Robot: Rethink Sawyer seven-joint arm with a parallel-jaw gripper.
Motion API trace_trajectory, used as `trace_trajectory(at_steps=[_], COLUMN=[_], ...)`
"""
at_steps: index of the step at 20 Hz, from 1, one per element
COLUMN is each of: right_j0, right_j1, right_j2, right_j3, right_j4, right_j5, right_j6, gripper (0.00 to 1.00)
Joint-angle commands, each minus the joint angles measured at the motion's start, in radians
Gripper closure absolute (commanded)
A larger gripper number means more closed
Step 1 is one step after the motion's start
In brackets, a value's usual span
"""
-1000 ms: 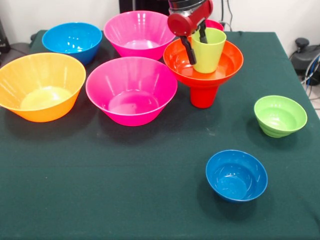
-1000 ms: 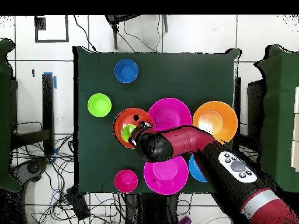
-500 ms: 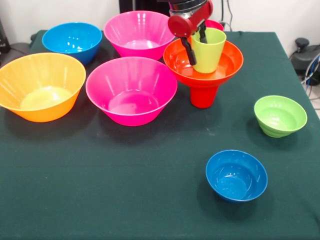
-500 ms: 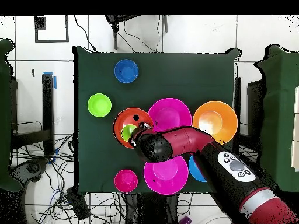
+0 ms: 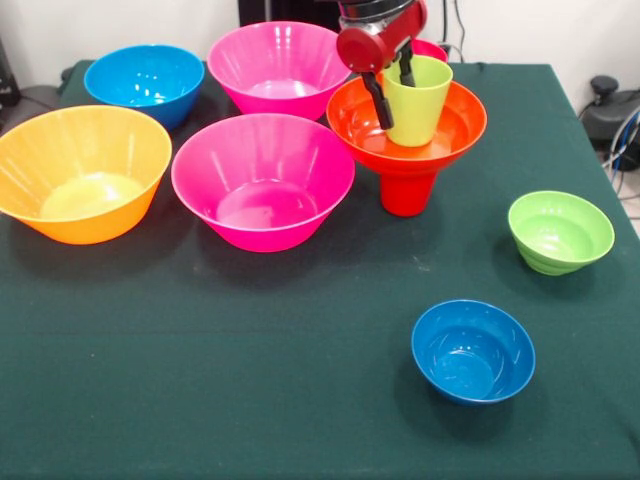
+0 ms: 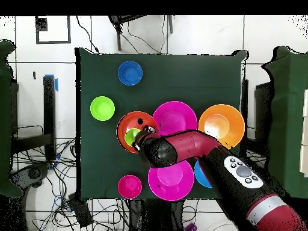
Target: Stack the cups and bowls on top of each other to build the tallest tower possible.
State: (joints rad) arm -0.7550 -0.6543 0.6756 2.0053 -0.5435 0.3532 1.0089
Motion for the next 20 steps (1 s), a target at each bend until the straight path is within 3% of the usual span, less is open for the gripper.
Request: trace_trajectory(at_steps=[1,11,20], right_j0=[0.035,0.033,0.033], right_j1=[-0.02,-0.092,-0.07], right_j2=[-0.02,0.013,0.022], right_j3=[0.015,0.038,0.038], right_j4=[-0.019,0.052,0.088], right_j5=[0.051,0.129,0.171], right_j6=[0.088,0.082,0.06], gripper=[0.0,0.0,0.0])
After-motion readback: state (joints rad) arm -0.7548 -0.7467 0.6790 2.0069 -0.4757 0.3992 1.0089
